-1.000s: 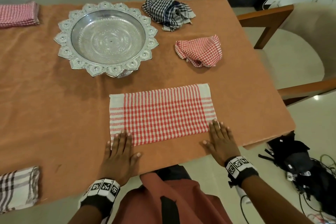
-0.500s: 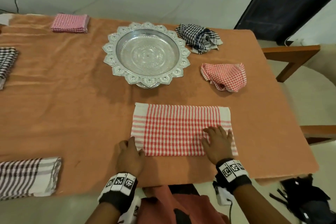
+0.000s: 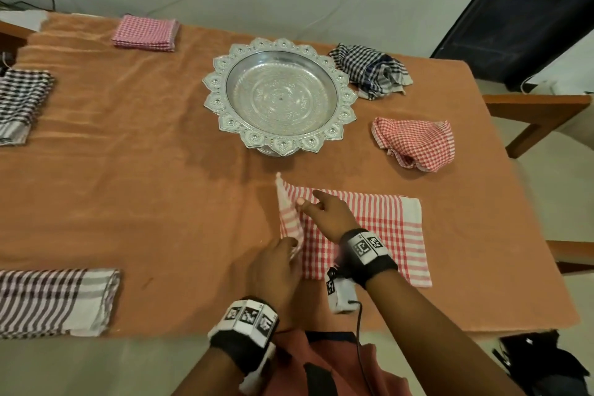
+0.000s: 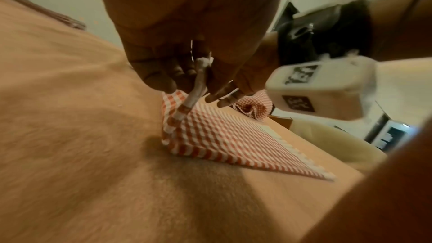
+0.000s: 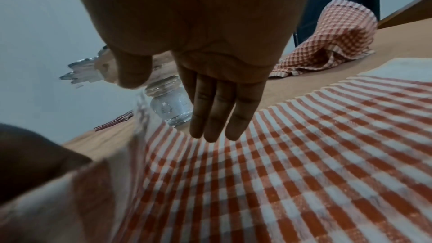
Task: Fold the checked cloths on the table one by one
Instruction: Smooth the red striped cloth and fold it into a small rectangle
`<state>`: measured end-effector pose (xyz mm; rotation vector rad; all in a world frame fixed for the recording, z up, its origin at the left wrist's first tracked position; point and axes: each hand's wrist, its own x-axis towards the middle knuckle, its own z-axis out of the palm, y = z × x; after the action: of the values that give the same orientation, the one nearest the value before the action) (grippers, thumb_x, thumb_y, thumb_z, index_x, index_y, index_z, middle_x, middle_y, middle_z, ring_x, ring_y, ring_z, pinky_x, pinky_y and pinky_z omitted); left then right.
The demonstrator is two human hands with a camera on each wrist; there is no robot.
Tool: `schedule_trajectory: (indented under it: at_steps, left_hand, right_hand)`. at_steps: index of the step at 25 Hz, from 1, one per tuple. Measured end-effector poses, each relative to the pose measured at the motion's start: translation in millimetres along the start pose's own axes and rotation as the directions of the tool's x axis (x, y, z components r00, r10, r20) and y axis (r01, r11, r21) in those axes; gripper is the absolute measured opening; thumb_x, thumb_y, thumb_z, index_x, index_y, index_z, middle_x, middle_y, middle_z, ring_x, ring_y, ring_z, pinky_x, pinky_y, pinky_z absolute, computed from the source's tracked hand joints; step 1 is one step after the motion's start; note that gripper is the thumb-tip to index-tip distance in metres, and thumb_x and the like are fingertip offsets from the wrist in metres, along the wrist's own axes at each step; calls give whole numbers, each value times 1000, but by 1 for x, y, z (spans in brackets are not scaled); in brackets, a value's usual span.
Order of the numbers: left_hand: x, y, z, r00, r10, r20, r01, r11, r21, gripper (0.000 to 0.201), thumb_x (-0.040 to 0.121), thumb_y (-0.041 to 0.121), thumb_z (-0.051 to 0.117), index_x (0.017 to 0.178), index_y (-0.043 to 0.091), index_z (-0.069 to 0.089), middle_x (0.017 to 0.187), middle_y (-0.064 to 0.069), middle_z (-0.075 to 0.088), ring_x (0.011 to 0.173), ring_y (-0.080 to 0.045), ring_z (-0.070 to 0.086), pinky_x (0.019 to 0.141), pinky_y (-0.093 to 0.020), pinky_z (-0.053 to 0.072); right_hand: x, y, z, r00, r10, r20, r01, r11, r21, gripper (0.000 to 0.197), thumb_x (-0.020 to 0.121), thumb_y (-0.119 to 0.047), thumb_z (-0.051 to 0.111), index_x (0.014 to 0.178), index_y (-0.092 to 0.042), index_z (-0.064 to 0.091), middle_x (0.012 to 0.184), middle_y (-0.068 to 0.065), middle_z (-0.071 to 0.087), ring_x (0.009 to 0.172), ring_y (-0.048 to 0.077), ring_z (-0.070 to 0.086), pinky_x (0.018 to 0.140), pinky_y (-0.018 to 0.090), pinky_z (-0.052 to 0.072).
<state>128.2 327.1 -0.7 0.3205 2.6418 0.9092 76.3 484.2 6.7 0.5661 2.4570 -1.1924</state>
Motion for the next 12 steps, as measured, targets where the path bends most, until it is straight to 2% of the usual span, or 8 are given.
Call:
schedule_trajectory:
  at_steps: [2,4,6,8,10,12]
  left_hand:
    - [0,10,16,990,115,86,-120,991,57,27,90,19,51,115,22,61,114,1,61,93,-21,61,74,-33,49]
    - [1,16,30,978,156,135,-167,983,78,26,90,19,49,113,22,62,110,2,60,88,-20,61,71,-34,49]
    - [0,23,41,972,178,154,-193,977,91,25,91,19,47,111,20,62,107,1,60,86,-21,60,68,-34,49]
    - [-1,29,49,972,176,155,-193,976,100,25,92,19,45,110,19,63,105,0,61,86,-22,60,64,-30,43]
    - [0,39,55,979,144,142,-159,982,102,23,94,21,44,106,19,63,104,0,61,88,-21,60,64,-28,39]
    - [3,53,63,985,113,128,-126,987,97,22,94,24,43,101,18,63,101,-1,62,88,-22,60,67,-30,41]
  right_hand:
    - [6,8,-8,999,29,-17,-28,998,49,67,87,-44,63,141,-9,44,127,10,61,117,27,58,100,39,45]
    - [11,22,-16,996,52,-75,-47,997,60,47,85,-27,68,127,-8,58,118,10,67,107,27,63,93,38,50]
    - [14,38,-24,985,91,-150,-87,996,32,39,84,-16,67,122,-6,62,112,12,69,103,29,65,90,41,52]
    - [15,51,-34,975,127,-182,-132,991,-16,42,85,-13,67,125,-2,59,112,15,67,105,33,63,91,39,50]
    - [16,62,-44,972,138,-193,-148,988,-42,43,86,-11,66,127,0,58,119,16,64,110,32,60,94,34,46]
    - [17,73,-58,969,135,-207,-147,988,-43,44,86,-10,67,127,0,58,126,16,62,115,29,58,98,32,43]
